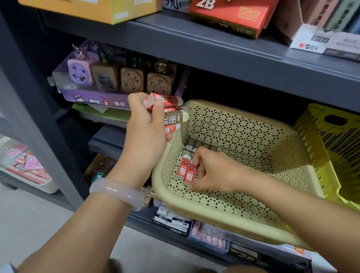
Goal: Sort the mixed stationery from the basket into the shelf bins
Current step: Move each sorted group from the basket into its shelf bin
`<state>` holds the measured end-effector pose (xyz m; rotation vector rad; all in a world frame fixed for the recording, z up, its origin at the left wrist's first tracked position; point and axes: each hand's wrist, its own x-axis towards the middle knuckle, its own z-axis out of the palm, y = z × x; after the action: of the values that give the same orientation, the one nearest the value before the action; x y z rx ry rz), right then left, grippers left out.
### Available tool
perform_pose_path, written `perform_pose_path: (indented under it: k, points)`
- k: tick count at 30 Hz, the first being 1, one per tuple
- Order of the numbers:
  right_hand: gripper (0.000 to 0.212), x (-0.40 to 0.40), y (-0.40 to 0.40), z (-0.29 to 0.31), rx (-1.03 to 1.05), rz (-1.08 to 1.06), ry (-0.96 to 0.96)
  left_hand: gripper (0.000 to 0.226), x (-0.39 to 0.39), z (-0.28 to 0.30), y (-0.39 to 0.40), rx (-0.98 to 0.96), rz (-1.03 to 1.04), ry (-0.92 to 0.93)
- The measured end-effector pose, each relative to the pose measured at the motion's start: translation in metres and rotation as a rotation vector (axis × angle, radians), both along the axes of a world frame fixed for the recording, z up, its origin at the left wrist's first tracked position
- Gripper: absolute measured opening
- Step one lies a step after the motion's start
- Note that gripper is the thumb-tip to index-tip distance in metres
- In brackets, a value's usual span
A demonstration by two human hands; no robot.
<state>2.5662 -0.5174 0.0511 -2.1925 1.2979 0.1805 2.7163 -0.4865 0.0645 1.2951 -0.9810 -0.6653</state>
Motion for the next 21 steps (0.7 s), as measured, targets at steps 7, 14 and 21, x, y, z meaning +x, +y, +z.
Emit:
perform_pose_path:
  k: [7,14,21]
  points:
    - [0.038,0.0,-0.004,-0.011,-0.112,0.037,-0.046,0.007,-0.001,0.002,0.002,-0.002,-0.019,0.015]
    - [0.019,0.001,-0.006,0.004,-0.042,-0.146,-0.415,0.009,-0.002,0.003,0.003,0.001,-0.022,0.031]
    - [0.017,0.022,-0.002,0.028,0.225,-0.478,-1.143,0.006,-0.004,0.003,0.004,-0.003,-0.035,-0.008]
